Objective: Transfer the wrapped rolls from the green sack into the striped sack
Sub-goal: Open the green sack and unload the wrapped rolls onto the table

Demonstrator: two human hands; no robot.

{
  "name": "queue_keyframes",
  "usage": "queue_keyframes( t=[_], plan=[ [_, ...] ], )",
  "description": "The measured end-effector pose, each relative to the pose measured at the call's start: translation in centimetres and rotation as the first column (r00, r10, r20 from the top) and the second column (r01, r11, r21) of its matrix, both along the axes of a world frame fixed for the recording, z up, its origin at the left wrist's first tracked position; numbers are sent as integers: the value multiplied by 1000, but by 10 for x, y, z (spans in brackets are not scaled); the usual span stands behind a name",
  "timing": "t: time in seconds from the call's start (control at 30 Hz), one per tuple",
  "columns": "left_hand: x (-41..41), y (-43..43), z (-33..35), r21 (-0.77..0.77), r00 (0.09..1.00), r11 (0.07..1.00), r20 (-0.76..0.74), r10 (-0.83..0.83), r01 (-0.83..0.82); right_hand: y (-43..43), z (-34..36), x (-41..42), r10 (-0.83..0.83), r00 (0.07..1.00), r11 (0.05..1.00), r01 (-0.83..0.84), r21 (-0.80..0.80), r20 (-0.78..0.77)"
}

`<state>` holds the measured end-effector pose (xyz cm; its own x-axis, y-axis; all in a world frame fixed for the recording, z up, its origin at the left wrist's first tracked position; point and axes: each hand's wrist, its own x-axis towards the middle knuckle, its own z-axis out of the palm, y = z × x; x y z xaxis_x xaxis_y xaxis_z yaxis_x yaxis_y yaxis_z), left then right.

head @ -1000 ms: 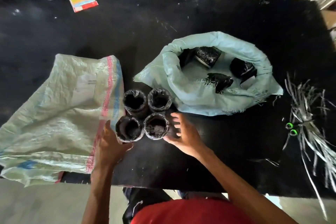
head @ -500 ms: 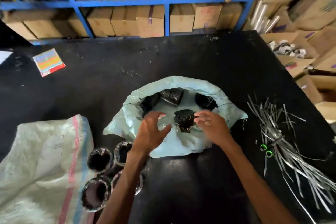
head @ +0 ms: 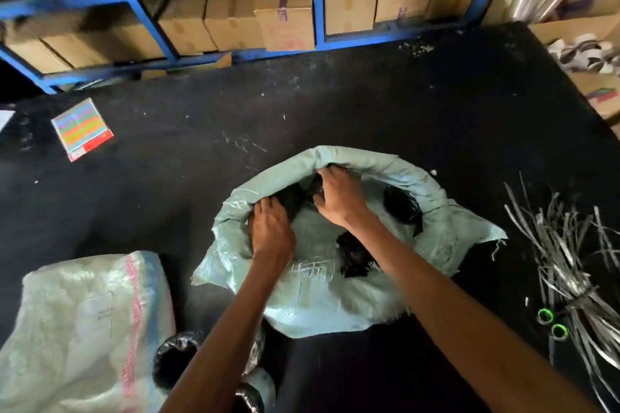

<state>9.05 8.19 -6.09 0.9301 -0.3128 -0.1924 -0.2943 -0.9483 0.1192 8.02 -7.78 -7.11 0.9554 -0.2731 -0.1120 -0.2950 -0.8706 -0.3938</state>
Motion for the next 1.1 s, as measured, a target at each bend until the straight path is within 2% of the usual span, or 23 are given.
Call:
queue_keyframes(
  t=[0.1, 0.2, 0.33, 0.43, 0.6, 0.77, 0.93, 1.0, 1.1],
  plan=[
    [16, 3, -7, 282, 998, 957, -42, -51, 61, 2, -15, 19, -10, 983, 997, -4, -81, -182],
    [28, 5, -20, 442, 991, 889, -102, -83, 120, -3, -30, 24, -56, 975, 983, 16, -182, -214],
    [43, 13, -38, 518, 995, 851, -92, -44, 86, -6, -36, 25, -127, 960, 989, 102, -108, -251],
    [49, 21, -43, 533, 990, 842, -143, 2, 76, -2, -38, 19, -138, 948, 986, 104, -131, -287],
    [49, 35, -32, 402, 993, 915, -115, 31, 18, 1, -42, -4, -157, 937, 984, 123, -127, -312],
    [26, 51, -25, 196, 997, 978, -51, -57, 66, -7, -34, -40, -175, 944, 976, 204, 78, -280],
    [24, 53, -9, -108, 976, 993, -205, -77, 55, -11, -13, -68, -204, 960, 883, 266, 387, -193],
    [27, 49, 15, -245, 951, 969, -290, -108, 36, -9, 3, -79, -200, 969, 842, 247, 479, -147],
    [21, 45, 53, -379, 922, 925, -364, -134, -15, -7, 32, -101, -253, 960, 727, 269, 632, -117]
  ],
)
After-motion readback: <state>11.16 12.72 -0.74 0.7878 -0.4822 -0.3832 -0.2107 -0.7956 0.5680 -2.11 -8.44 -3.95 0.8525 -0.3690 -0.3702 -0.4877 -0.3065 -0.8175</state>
